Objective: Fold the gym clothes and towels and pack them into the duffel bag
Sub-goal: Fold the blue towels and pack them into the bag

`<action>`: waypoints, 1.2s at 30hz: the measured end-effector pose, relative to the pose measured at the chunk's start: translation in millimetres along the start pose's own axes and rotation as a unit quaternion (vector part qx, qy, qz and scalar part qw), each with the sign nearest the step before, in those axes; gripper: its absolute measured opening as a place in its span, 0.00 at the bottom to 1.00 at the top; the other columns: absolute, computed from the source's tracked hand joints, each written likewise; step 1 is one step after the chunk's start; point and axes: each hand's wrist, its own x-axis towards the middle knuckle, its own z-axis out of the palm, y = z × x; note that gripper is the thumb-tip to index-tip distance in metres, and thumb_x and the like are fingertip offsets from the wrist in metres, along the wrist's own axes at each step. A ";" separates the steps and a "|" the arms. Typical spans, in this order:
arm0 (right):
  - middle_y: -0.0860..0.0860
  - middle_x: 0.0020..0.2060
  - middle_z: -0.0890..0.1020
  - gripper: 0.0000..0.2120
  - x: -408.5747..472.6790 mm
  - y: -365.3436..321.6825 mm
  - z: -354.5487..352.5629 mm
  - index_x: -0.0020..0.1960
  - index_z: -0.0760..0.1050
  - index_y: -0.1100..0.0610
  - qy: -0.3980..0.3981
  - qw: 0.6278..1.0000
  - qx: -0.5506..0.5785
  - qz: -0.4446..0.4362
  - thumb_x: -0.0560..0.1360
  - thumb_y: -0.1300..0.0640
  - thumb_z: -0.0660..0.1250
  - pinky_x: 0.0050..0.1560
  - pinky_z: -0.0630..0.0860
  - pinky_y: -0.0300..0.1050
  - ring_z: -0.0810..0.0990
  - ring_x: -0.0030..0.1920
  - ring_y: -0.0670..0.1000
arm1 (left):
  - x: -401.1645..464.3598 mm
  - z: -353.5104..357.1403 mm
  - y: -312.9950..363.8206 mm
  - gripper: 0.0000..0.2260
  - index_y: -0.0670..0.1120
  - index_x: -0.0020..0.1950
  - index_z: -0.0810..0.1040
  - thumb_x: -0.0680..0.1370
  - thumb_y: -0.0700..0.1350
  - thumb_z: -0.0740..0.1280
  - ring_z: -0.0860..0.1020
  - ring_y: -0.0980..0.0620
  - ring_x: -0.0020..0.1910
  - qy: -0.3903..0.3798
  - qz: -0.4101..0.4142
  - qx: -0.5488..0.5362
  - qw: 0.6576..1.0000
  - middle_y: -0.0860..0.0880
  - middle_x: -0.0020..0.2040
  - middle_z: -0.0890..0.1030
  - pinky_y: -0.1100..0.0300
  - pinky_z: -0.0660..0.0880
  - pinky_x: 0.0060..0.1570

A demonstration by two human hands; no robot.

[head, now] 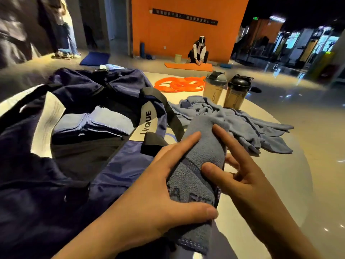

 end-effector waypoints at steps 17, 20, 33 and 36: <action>0.47 0.63 0.77 0.30 66.6 -43.8 106.6 0.59 0.68 0.24 -0.173 0.981 0.078 -0.041 0.60 0.46 0.70 0.46 0.81 0.40 0.82 0.53 0.45 | -43.1 -93.2 25.5 0.43 0.79 0.64 0.59 0.61 0.54 0.81 0.70 0.72 0.62 0.195 0.035 0.123 0.972 0.75 0.65 0.66 0.76 0.71 0.54; 0.45 0.63 0.76 0.27 71.5 -38.7 111.4 0.59 0.70 0.27 -0.155 0.984 0.063 -0.062 0.64 0.45 0.71 0.48 0.81 0.42 0.81 0.55 0.46 | -39.6 -93.6 21.4 0.44 0.83 0.63 0.51 0.62 0.56 0.77 0.67 0.75 0.61 0.234 -0.005 0.168 0.957 0.76 0.64 0.61 0.70 0.73 0.58; 0.52 0.55 0.78 0.22 124.4 -18.2 102.0 0.56 0.76 0.33 -0.179 0.983 0.009 0.050 0.72 0.59 0.71 0.53 0.79 0.52 0.81 0.52 0.54 | 17.4 -221.3 2.3 0.26 0.66 0.63 0.73 0.65 0.68 0.65 0.59 0.51 0.72 0.238 -0.148 0.518 0.808 0.54 0.73 0.61 0.50 0.61 0.70; 0.47 0.65 0.73 0.23 129.2 -3.8 101.1 0.58 0.74 0.31 -0.179 0.981 -0.058 0.051 0.73 0.57 0.71 0.60 0.75 0.55 0.75 0.63 0.53 | 35.6 -238.6 -15.0 0.28 0.58 0.73 0.66 0.74 0.48 0.69 0.66 0.45 0.70 0.164 -0.255 0.566 0.767 0.48 0.73 0.63 0.53 0.66 0.64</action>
